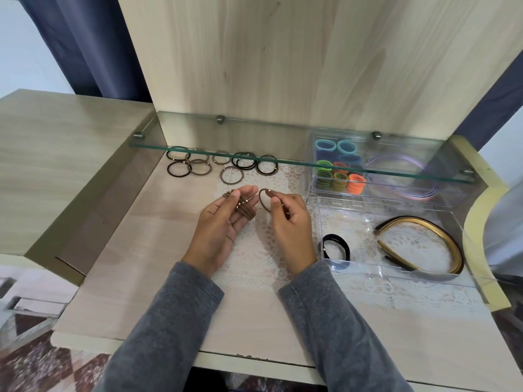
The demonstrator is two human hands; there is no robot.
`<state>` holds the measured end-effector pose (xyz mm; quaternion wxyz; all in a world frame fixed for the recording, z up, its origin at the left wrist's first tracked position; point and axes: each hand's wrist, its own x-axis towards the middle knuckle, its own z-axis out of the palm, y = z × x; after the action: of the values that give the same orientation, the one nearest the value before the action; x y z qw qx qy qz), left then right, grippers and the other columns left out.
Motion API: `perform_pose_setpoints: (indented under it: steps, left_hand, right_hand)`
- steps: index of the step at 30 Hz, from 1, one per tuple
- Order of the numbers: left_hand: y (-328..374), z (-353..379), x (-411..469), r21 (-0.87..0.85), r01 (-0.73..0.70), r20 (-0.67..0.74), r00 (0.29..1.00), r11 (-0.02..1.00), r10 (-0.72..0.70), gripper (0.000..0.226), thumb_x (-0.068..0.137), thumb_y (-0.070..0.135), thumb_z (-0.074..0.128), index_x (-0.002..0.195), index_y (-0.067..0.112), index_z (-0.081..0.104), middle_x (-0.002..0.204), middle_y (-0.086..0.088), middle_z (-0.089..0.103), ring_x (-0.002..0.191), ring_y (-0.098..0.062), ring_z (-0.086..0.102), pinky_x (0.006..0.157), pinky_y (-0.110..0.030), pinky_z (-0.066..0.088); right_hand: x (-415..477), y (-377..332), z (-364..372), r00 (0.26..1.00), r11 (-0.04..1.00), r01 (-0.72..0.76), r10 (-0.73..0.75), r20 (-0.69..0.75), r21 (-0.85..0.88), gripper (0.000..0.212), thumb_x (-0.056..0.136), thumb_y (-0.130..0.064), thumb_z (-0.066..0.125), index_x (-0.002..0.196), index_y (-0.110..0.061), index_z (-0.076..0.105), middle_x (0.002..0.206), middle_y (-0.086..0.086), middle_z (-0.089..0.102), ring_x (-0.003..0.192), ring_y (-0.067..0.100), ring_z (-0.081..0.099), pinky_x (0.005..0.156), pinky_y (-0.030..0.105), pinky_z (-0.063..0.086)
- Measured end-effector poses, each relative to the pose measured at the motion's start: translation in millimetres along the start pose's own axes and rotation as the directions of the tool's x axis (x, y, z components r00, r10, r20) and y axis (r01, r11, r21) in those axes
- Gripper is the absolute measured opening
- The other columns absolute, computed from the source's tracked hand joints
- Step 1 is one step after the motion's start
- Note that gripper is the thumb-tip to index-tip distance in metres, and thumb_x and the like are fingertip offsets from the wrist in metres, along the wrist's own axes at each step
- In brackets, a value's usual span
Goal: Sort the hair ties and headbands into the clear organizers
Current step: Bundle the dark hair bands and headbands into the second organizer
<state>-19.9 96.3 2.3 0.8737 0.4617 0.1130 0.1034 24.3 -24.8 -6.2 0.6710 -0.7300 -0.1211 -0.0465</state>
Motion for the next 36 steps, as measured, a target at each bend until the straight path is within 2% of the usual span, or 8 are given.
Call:
perform_pose_setpoints:
  steps: [5,12,16,21,24,27,33,36]
  left_hand:
    - [0.3,0.4,0.3,0.011,0.035,0.011,0.999,0.999,-0.035,0.028,0.102,0.016,0.046,0.118,0.003,0.065,0.121,-0.011,0.071,0.114,-0.019,0.067,0.092,-0.026,0.056]
    - [0.0,-0.7,-0.3,-0.031,0.05,0.0,0.999,0.998,-0.05,0.042,0.083,0.024,0.061,0.118,0.001,0.065,0.112,-0.013,0.073,0.102,-0.018,0.07,0.086,-0.025,0.058]
    - [-0.2,-2.3,0.1,-0.072,0.047,0.02,0.999,0.996,-0.045,0.035,0.087,0.022,0.059,0.114,0.002,0.066,0.11,-0.012,0.073,0.101,-0.017,0.069,0.088,-0.024,0.057]
    - [0.7,-3.3,-0.6,-0.042,0.027,0.048,0.999,0.999,-0.025,0.034,0.088,0.023,0.057,0.115,0.004,0.066,0.12,-0.011,0.071,0.106,-0.016,0.069,0.092,-0.025,0.055]
    - [1.1,-2.4,-1.0,-0.046,0.022,0.045,0.999,0.999,-0.02,0.035,0.087,0.023,0.057,0.115,0.003,0.066,0.12,-0.011,0.071,0.107,-0.016,0.068,0.091,-0.025,0.056]
    - [1.3,-1.8,-1.0,-0.058,0.017,0.033,0.999,0.998,-0.015,0.035,0.089,0.022,0.056,0.116,0.003,0.065,0.12,-0.011,0.071,0.108,-0.016,0.068,0.09,-0.024,0.056]
    - [0.1,-3.8,1.7,-0.05,-0.009,0.015,1.0,0.999,0.01,0.032,0.095,0.02,0.051,0.117,0.002,0.065,0.121,-0.01,0.07,0.108,-0.016,0.067,0.088,-0.024,0.056]
    - [-0.5,-3.9,1.7,-0.034,-0.012,0.014,1.0,0.999,0.012,0.032,0.097,0.019,0.049,0.119,0.002,0.064,0.118,-0.006,0.072,0.107,-0.014,0.067,0.086,-0.023,0.056]
  right_hand:
    - [-0.4,2.9,1.6,0.997,0.997,0.08,-0.08,-0.021,0.023,0.026,0.095,-0.011,0.058,0.12,-0.011,0.066,0.099,0.005,0.06,0.092,0.008,0.058,0.08,0.019,0.048]
    - [-5.2,1.0,2.9,0.952,0.947,0.306,-0.306,0.019,-0.095,0.022,0.091,-0.003,0.062,0.11,-0.011,0.069,0.104,-0.001,0.068,0.099,0.01,0.063,0.086,0.033,0.053]
    - [-6.0,0.6,3.4,0.934,0.929,0.357,-0.354,0.047,-0.099,0.021,0.09,0.001,0.062,0.107,-0.008,0.07,0.105,0.0,0.069,0.101,0.01,0.063,0.087,0.028,0.052]
    - [-4.9,3.6,5.2,0.933,0.917,0.357,-0.358,0.026,-0.181,0.016,0.087,0.0,0.065,0.099,-0.007,0.071,0.095,0.0,0.066,0.089,0.003,0.058,0.077,0.011,0.041]
    - [-4.9,4.7,5.3,0.945,0.924,0.325,-0.327,0.023,-0.202,0.014,0.086,-0.002,0.065,0.096,-0.008,0.072,0.091,-0.003,0.065,0.085,0.0,0.057,0.073,0.008,0.037]
    - [-5.1,6.4,5.8,0.948,0.924,0.318,-0.313,0.057,-0.213,0.013,0.086,-0.003,0.065,0.097,-0.01,0.07,0.092,-0.006,0.065,0.087,0.003,0.057,0.075,0.013,0.039]
    - [-6.2,7.2,6.8,0.946,0.923,0.317,-0.292,0.138,-0.219,0.014,0.087,-0.006,0.063,0.098,-0.014,0.066,0.095,-0.009,0.063,0.092,0.014,0.057,0.081,0.035,0.047]
    - [-6.5,7.3,7.6,0.947,0.922,0.31,-0.276,0.167,-0.232,0.014,0.087,-0.007,0.063,0.097,-0.016,0.067,0.095,-0.009,0.063,0.094,0.015,0.056,0.084,0.035,0.046]
